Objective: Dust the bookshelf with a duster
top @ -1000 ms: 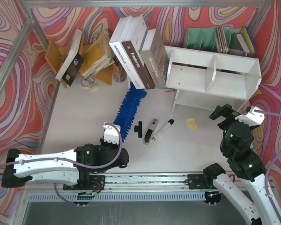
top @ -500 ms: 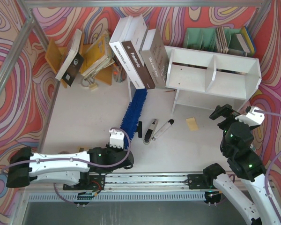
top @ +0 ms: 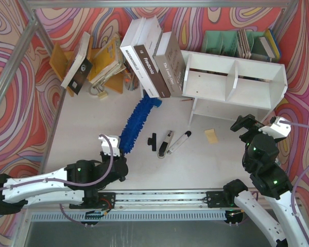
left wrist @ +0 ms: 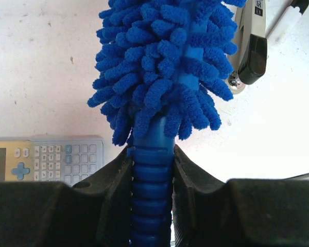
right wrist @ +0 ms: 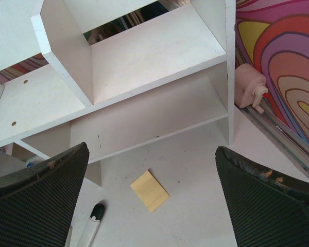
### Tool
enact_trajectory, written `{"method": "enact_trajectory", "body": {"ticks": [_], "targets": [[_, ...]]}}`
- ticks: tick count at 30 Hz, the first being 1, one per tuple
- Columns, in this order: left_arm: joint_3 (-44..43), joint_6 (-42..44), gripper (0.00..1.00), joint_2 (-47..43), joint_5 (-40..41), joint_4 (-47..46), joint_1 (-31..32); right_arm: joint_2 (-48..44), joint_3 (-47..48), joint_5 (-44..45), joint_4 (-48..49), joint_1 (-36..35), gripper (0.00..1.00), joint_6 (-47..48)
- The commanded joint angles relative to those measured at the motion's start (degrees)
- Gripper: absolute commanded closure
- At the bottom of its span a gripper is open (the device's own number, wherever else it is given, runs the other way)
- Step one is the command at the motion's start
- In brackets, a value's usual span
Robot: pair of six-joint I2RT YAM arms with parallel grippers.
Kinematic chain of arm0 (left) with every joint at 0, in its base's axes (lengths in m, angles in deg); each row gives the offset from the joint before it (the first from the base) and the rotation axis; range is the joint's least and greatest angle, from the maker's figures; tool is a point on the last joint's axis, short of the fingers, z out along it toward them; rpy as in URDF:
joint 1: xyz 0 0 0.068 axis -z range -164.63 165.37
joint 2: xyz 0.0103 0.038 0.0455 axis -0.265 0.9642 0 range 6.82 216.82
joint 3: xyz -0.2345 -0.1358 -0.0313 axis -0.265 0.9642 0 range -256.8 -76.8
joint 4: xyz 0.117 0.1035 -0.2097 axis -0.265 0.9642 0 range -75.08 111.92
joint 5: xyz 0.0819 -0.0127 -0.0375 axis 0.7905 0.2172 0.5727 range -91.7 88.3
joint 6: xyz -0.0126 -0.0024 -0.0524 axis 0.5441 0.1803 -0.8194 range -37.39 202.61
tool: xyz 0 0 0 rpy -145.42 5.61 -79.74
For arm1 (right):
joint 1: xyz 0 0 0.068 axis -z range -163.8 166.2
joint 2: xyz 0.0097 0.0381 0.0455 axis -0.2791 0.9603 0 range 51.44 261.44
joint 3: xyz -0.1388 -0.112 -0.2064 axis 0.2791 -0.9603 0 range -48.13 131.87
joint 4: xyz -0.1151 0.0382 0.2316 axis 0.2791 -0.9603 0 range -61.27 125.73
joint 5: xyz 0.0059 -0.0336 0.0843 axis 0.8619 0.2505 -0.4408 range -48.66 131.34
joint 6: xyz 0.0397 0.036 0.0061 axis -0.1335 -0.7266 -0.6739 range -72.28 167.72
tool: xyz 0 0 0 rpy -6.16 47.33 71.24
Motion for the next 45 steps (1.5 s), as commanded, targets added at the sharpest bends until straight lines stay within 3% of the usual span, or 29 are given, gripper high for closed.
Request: {"method": "enact_trajectory", "body": {"ticks": [1, 12, 20, 32, 45], "targets": [[1.2, -1.7, 1.0, -2.2, 10.2, 3.1, -0.9, -0.5, -0.1, 0.6, 0.1, 0.0, 0.01, 0.2], [7.2, -13.9, 1.0, 8.7, 2.7, -1.0, -1.0, -0.2, -0.1, 0.4, 0.1, 0.0, 0.01, 0.1], [8.9, -17.2, 1.0, 15.2, 2.2, -4.0, -1.1, -0.3, -0.1, 0.5, 0.1, 0.0, 0.01, 0.2], [-2.3, -9.2, 1.0, 7.1, 14.2, 7.6, -1.2, -0.8, -0.2, 0.7, 0.1, 0.1, 0.01, 0.2], [-10.7, 4.2, 1.0, 3.4, 17.0, 2.2, -1.2, -0.7, -0.1, 0.6, 0.1, 0.0, 0.01, 0.2]]}}
